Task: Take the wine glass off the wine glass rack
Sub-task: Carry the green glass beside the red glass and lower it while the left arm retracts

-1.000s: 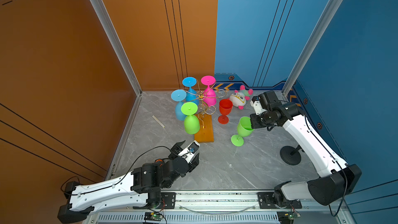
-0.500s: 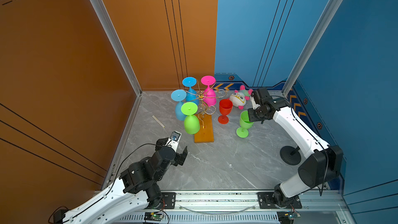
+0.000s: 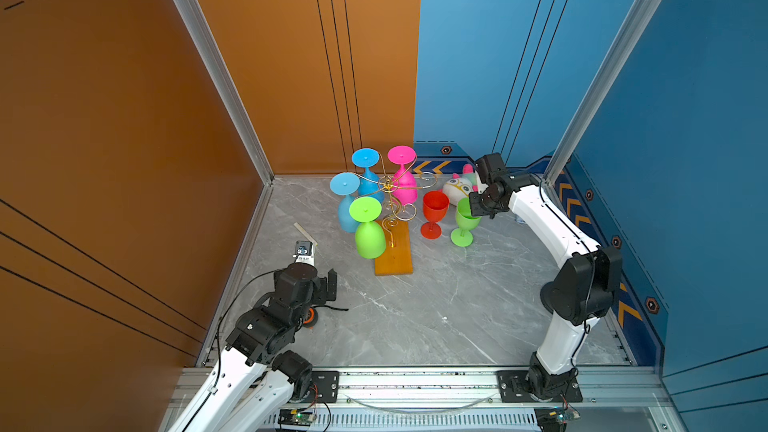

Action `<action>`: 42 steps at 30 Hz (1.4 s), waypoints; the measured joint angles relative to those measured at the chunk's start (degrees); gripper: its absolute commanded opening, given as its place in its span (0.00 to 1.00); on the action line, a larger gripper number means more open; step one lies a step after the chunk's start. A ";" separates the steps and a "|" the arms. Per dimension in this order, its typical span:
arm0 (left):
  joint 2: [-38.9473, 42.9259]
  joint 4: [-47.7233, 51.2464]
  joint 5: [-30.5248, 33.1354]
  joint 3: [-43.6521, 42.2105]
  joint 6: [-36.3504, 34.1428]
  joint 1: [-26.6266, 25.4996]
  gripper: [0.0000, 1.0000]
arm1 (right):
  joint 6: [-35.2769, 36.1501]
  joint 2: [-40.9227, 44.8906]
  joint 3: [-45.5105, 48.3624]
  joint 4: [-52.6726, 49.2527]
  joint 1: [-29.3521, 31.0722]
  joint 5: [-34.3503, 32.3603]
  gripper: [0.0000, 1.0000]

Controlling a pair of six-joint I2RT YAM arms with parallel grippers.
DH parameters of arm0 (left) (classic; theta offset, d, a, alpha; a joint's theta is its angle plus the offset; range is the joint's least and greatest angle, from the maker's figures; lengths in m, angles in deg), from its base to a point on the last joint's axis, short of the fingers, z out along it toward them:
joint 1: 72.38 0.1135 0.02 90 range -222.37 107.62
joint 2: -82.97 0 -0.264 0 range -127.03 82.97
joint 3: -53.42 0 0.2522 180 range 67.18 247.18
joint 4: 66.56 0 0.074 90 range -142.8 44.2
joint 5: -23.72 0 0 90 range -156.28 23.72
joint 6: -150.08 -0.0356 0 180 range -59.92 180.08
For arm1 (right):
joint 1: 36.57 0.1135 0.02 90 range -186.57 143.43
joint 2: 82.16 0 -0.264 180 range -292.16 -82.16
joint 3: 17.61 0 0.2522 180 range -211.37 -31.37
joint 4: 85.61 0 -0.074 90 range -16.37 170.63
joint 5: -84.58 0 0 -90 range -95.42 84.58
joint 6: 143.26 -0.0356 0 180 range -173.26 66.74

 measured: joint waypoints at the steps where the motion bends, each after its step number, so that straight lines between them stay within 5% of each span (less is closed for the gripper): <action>1: -0.26 0.00 -0.74 0.00 0.00 0.98 0.99 | 0.00 -0.70 -0.72 -0.04 -0.31 0.00 0.00; 14: -2.32 -0.04 -5.84 0.00 0.20 6.97 1.00 | -0.07 -4.70 -4.59 0.48 -2.78 1.75 0.00; 32: -2.95 -0.46 -8.39 0.00 0.17 8.48 1.00 | -1.29 -10.38 -9.25 1.51 -2.89 4.76 0.00; 42: -2.95 -0.46 -8.74 0.00 0.17 8.48 1.00 | -1.51 -10.64 -9.35 1.75 -2.56 4.72 0.19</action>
